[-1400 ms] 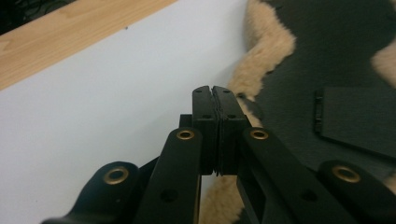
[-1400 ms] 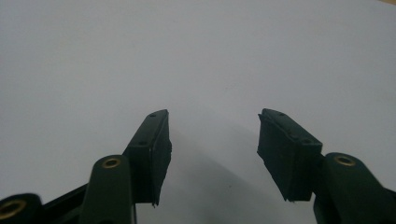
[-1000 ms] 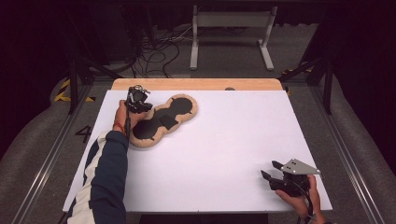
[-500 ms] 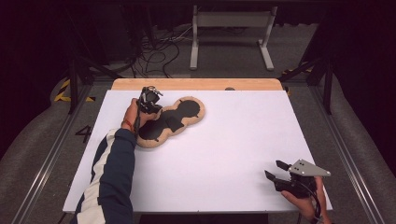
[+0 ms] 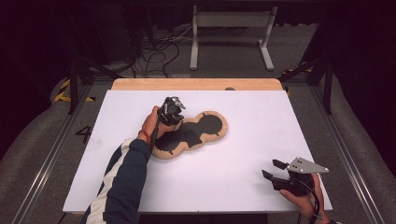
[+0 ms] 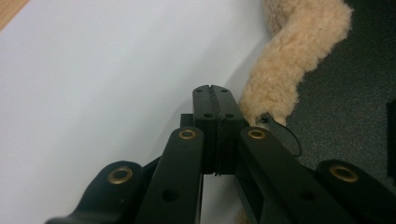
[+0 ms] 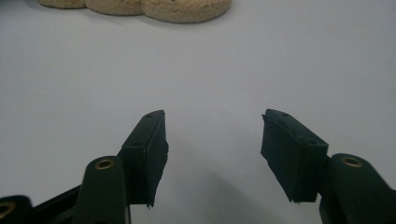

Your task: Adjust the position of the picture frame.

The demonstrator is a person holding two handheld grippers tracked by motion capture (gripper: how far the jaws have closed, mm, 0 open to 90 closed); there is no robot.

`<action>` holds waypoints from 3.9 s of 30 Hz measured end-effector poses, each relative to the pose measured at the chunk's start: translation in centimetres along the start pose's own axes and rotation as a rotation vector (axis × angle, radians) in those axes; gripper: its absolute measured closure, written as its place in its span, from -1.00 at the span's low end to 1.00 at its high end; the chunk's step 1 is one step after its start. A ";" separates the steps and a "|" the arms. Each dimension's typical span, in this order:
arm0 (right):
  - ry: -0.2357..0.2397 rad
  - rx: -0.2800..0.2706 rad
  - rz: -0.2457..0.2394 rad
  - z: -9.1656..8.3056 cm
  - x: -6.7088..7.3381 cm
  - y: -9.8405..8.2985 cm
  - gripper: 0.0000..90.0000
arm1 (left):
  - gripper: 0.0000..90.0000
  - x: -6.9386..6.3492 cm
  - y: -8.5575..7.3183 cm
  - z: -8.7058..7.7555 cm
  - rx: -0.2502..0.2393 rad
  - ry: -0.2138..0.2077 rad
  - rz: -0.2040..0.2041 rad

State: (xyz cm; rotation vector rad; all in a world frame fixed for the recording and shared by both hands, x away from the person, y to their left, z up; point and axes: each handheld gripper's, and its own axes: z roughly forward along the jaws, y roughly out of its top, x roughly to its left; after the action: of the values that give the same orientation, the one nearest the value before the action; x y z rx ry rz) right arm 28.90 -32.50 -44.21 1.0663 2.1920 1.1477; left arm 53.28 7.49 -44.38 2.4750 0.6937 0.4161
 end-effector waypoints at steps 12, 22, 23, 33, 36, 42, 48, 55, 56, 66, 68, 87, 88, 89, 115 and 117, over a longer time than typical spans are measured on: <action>0.014 0.036 -0.018 1.4 0.0 0.5 -0.05 | 1.00 -3.1 0.8 -0.1 -0.008 -0.071 0.066; 0.037 0.040 -0.001 2.2 -1.3 0.9 0.04 | 1.00 -3.6 -0.8 -3.9 -0.124 -0.049 0.042; 0.030 0.046 0.000 2.3 -1.4 1.0 0.07 | 1.00 -3.8 -1.1 -4.4 -0.128 -0.034 0.048; 0.028 0.055 0.039 3.8 -3.5 3.1 0.55 | 0.94 -7.3 -8.5 -11.1 -0.258 -0.001 -0.041; 0.011 0.054 0.088 4.5 -4.5 3.7 0.55 | 0.88 -8.7 -10.9 -11.9 -0.268 -0.007 -0.072; -0.048 0.045 0.063 7.1 -4.4 6.1 0.60 | 0.85 -10.0 -14.4 -12.3 -0.270 -0.008 -0.158; -0.025 0.060 0.172 10.2 -4.9 7.7 0.57 | 0.79 -9.2 -15.2 -11.2 -0.242 -0.006 -0.235; -0.057 0.098 0.140 13.1 -4.2 8.3 0.54 | 0.78 -7.7 -15.5 -10.4 -0.196 0.035 -0.272; -0.062 0.102 0.128 13.3 -4.1 8.4 0.54 | 0.78 -7.5 -15.6 -10.3 -0.194 0.029 -0.281; -0.060 0.166 0.054 15.9 -4.0 9.2 0.74 | 0.81 -6.5 -15.0 -9.0 -0.176 0.013 -0.289; -0.044 0.172 0.032 16.1 -4.1 9.4 0.84 | 0.84 -6.4 -14.9 -8.9 -0.176 0.013 -0.292; 0.029 0.191 0.005 17.9 -5.3 10.7 1.00 | 1.00 -5.2 -14.3 -8.1 -0.192 -0.014 -0.262; 0.047 0.190 0.014 17.8 -5.4 10.6 1.00 | 1.00 -5.2 -14.3 -8.1 -0.194 -0.010 -0.249; 0.055 0.189 0.003 17.8 -5.5 10.6 1.00 | 1.00 -5.0 -14.3 -8.1 -0.193 -0.007 -0.234; 0.108 0.210 -0.113 16.2 -3.7 9.8 1.00 | 0.84 -6.3 -16.0 -10.8 -0.235 -0.083 -0.222; 0.109 0.197 -0.102 16.1 -3.7 9.6 1.00 | 0.84 -7.4 -16.5 -11.5 -0.227 -0.097 -0.200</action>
State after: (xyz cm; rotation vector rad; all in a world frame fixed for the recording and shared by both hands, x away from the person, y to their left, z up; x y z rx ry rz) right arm 46.14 -24.18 -45.07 0.9767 2.4565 0.9829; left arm 35.98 20.06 -45.49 2.1737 0.7983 0.2797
